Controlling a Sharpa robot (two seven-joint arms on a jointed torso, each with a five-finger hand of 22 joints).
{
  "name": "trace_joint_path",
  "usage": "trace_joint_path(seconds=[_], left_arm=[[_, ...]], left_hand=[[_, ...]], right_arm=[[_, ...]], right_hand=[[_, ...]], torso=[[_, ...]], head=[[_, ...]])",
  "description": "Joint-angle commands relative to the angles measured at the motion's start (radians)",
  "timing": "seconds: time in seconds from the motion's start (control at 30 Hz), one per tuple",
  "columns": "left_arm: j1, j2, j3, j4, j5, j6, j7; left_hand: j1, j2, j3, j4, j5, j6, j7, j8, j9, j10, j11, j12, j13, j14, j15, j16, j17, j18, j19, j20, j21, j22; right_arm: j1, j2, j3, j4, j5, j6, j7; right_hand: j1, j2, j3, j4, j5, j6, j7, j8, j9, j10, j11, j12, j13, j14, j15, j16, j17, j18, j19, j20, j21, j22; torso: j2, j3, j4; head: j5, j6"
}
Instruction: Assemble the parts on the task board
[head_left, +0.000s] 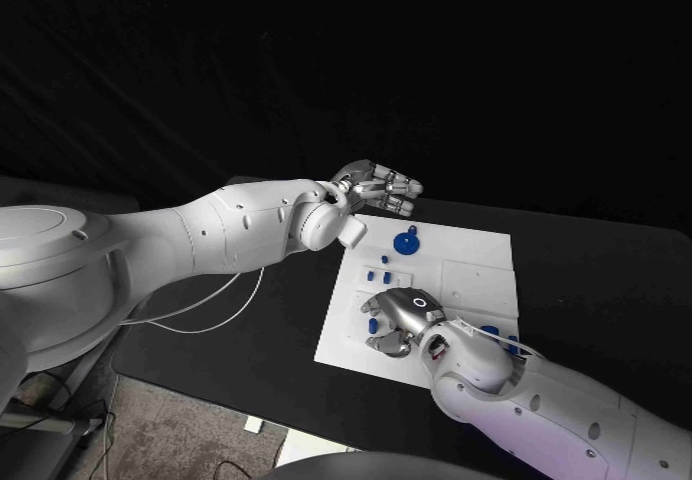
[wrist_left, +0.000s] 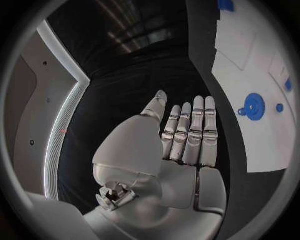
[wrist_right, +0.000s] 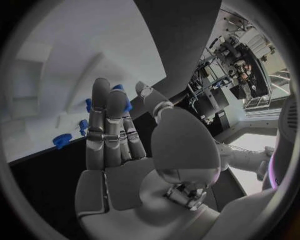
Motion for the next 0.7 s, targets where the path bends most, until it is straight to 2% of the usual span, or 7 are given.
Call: trace_joint_path(seconds=[0.03,0.3,0.4,0.53,0.6,0.63,0.7], left_arm=[[0.0,0.002,0.001,0.001,-0.001,0.019,0.002],[-0.001,-0.002,0.001,-0.001,-0.002,0.021,0.0],[-0.001,-0.002,0.001,-0.003,-0.002,0.021,0.0],[-0.002,-0.003,0.001,-0.003,-0.002,0.022,0.001],[-0.002,-0.005,0.001,-0.002,-0.002,0.023,0.001],[-0.002,-0.006,0.001,-0.002,-0.002,0.023,0.001],[-0.002,-0.009,0.001,-0.002,-0.002,0.023,0.001]], left_hand=[[-0.001,0.009,-0.003,0.002,-0.003,-0.005,0.001,-0.003,0.0,-0.006,0.002,-0.003,0.0,-0.002,0.003,-0.001,0.0,0.004,-0.003,-0.002,0.001,-0.001],[-0.001,0.009,-0.004,0.002,-0.004,-0.005,0.001,-0.003,0.0,-0.008,0.002,-0.003,0.0,-0.003,0.004,-0.001,0.001,0.004,-0.003,-0.001,0.0,-0.001],[-0.001,0.009,-0.004,0.002,-0.004,-0.005,0.001,-0.003,0.0,-0.008,0.002,-0.003,0.0,-0.003,0.004,-0.001,0.001,0.004,-0.003,-0.001,0.0,-0.001],[-0.001,0.009,-0.004,0.002,-0.004,-0.005,0.001,-0.003,0.0,-0.008,0.002,-0.003,0.0,-0.003,0.004,-0.001,0.001,0.004,-0.003,-0.001,0.0,-0.001],[-0.001,0.009,-0.004,0.002,-0.004,-0.005,0.001,-0.003,0.0,-0.008,0.002,-0.003,0.0,-0.003,0.004,-0.001,0.001,0.004,-0.003,-0.001,0.0,-0.001],[-0.001,0.009,-0.004,0.002,-0.004,-0.005,0.001,-0.003,0.0,-0.008,0.002,-0.003,0.0,-0.003,0.004,-0.001,0.001,0.004,-0.003,-0.001,0.0,-0.001],[-0.001,0.009,-0.004,0.002,-0.004,-0.005,0.001,-0.003,0.0,-0.008,0.002,-0.003,0.0,-0.003,0.004,-0.001,0.001,0.004,-0.003,-0.001,0.0,-0.001]], right_arm=[[0.0,-0.002,0.0,0.006,0.015,-0.052,0.018],[0.001,-0.03,0.001,0.036,0.036,-0.104,0.026],[0.003,-0.047,0.006,0.059,0.061,-0.118,0.033],[0.009,-0.076,0.029,0.093,0.125,-0.121,0.045],[0.013,-0.098,0.05,0.114,0.166,-0.108,0.061],[0.016,-0.111,0.061,0.124,0.181,-0.097,0.067],[0.026,-0.141,0.081,0.14,0.226,-0.07,0.076]], right_hand=[[0.025,-0.011,-0.009,0.026,0.005,-0.022,-0.007,0.0,-0.001,-0.021,0.003,0.003,-0.001,-0.012,0.001,-0.004,-0.01,0.016,0.028,0.008,-0.013,-0.011],[0.027,-0.021,-0.031,0.053,0.0,-0.016,-0.01,0.001,-0.001,-0.017,0.001,0.004,-0.001,-0.015,0.001,0.002,-0.015,0.013,0.031,0.009,-0.022,-0.02],[0.024,-0.018,-0.052,0.074,0.003,-0.013,-0.011,0.001,-0.001,-0.008,-0.001,0.004,-0.001,-0.013,0.001,0.004,-0.018,0.011,0.036,0.008,-0.025,-0.028],[0.003,0.003,-0.071,0.095,0.004,0.002,-0.015,0.001,0.0,0.035,-0.011,0.008,-0.001,-0.007,-0.005,0.011,-0.016,0.003,0.04,0.003,-0.019,-0.036],[-0.021,0.021,-0.067,0.093,0.017,0.03,-0.007,0.002,0.001,0.09,-0.019,0.007,0.0,-0.005,-0.012,0.013,-0.014,-0.006,0.038,-0.004,-0.011,-0.037],[-0.021,0.032,-0.044,0.083,0.021,0.044,-0.009,0.003,0.002,0.117,-0.025,0.011,0.0,-0.005,-0.016,0.013,-0.013,-0.008,0.038,-0.007,-0.007,-0.036],[-0.059,0.028,0.017,0.07,0.023,0.07,-0.017,0.004,0.003,0.171,-0.038,0.005,0.001,-0.002,-0.025,0.017,-0.006,-0.02,0.037,-0.017,0.004,-0.028]], torso=[[0.0,0.0003,0.0001],[-0.001,0.0001,-0.0003],[0.0,0.0005,-0.0001],[0.0,0.0004,0.0006],[0.0,-0.0002,-0.0001],[0.0,-0.0004,-0.0011],[-0.001,-0.0005,-0.0017]], head=[[-0.002,0.002],[-0.006,0.005],[-0.012,0.01],[-0.028,0.022],[-0.052,0.037],[-0.065,0.044],[-0.079,0.055]])
